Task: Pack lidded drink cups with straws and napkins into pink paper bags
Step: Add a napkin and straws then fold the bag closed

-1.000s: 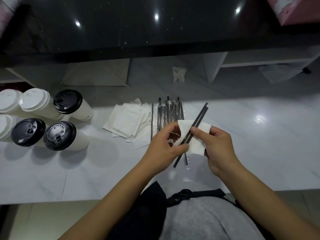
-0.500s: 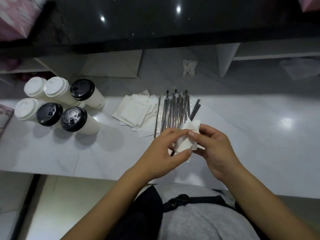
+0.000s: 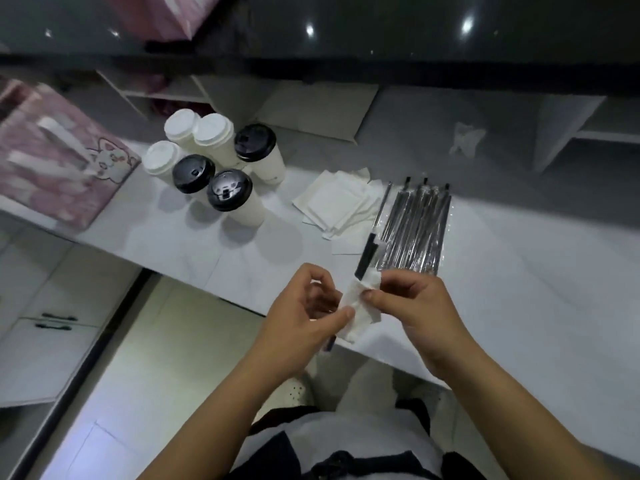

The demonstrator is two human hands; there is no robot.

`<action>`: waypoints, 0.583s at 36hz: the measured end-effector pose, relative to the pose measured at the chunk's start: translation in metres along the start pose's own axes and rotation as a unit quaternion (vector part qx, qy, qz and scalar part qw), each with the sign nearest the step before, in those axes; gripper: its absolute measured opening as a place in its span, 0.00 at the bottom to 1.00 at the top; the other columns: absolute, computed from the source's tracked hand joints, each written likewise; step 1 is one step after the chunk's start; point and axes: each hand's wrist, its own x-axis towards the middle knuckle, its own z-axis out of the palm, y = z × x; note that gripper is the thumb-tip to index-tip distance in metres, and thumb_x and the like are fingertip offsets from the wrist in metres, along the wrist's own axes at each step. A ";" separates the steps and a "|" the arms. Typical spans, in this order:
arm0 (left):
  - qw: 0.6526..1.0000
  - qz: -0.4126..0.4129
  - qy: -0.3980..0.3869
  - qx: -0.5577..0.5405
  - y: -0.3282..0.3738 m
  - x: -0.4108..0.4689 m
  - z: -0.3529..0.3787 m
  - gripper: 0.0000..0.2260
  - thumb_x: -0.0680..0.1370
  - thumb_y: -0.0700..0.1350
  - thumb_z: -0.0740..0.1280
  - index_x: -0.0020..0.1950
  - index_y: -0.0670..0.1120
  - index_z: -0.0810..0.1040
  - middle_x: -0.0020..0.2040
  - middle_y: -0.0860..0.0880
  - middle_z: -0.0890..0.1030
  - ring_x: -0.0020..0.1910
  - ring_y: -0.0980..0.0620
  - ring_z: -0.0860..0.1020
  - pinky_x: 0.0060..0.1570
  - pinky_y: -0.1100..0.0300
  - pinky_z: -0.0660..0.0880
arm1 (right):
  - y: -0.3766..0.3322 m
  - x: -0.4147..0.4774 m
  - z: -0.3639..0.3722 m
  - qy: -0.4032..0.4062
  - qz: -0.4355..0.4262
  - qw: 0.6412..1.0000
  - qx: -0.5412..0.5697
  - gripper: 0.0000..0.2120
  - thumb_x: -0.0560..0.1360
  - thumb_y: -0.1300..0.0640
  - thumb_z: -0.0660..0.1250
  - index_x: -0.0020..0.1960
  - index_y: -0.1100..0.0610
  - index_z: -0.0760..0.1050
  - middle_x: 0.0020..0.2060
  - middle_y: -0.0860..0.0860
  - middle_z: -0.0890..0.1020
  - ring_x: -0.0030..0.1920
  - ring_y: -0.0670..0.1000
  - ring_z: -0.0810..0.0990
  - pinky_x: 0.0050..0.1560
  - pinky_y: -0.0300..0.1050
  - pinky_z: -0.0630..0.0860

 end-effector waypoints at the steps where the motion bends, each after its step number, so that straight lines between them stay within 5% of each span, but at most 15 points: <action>1: 1.000 0.007 0.003 -0.012 -0.002 -0.004 -0.009 0.13 0.74 0.37 0.74 0.49 0.48 0.72 0.45 0.42 0.83 0.44 0.42 0.83 0.45 0.42 0.82 | -0.002 -0.003 0.010 -0.006 -0.011 1.000 -0.016 0.07 0.73 0.69 0.71 0.48 0.60 0.84 0.41 0.53 0.86 0.43 0.49 0.84 0.49 0.44 0.81; 13: 0.986 0.065 0.049 -0.147 -0.056 -0.077 -0.192 0.15 0.71 0.39 0.75 0.50 0.43 0.70 0.46 0.39 0.85 0.47 0.38 0.84 0.50 0.37 0.80 | 0.019 -0.025 0.200 -0.089 -0.022 0.996 -0.019 0.14 0.66 0.58 0.78 0.52 0.56 0.84 0.47 0.59 0.85 0.50 0.60 0.84 0.54 0.53 0.79; 18: 0.980 0.071 0.110 -0.150 -0.086 -0.109 -0.260 0.15 0.73 0.38 0.74 0.54 0.44 0.72 0.46 0.43 0.86 0.47 0.42 0.85 0.50 0.39 0.81 | 0.027 -0.024 0.291 -0.124 -0.035 0.992 -0.010 0.06 0.68 0.63 0.74 0.44 0.58 0.85 0.40 0.57 0.86 0.41 0.52 0.84 0.42 0.40 0.79; 21: 0.970 0.080 0.141 -0.181 -0.098 -0.124 -0.293 0.13 0.74 0.37 0.73 0.53 0.44 0.72 0.45 0.43 0.86 0.46 0.43 0.85 0.50 0.44 0.82 | 0.026 -0.022 0.335 -0.151 -0.038 0.987 -0.028 0.06 0.70 0.65 0.73 0.47 0.62 0.84 0.42 0.60 0.86 0.43 0.56 0.85 0.44 0.42 0.79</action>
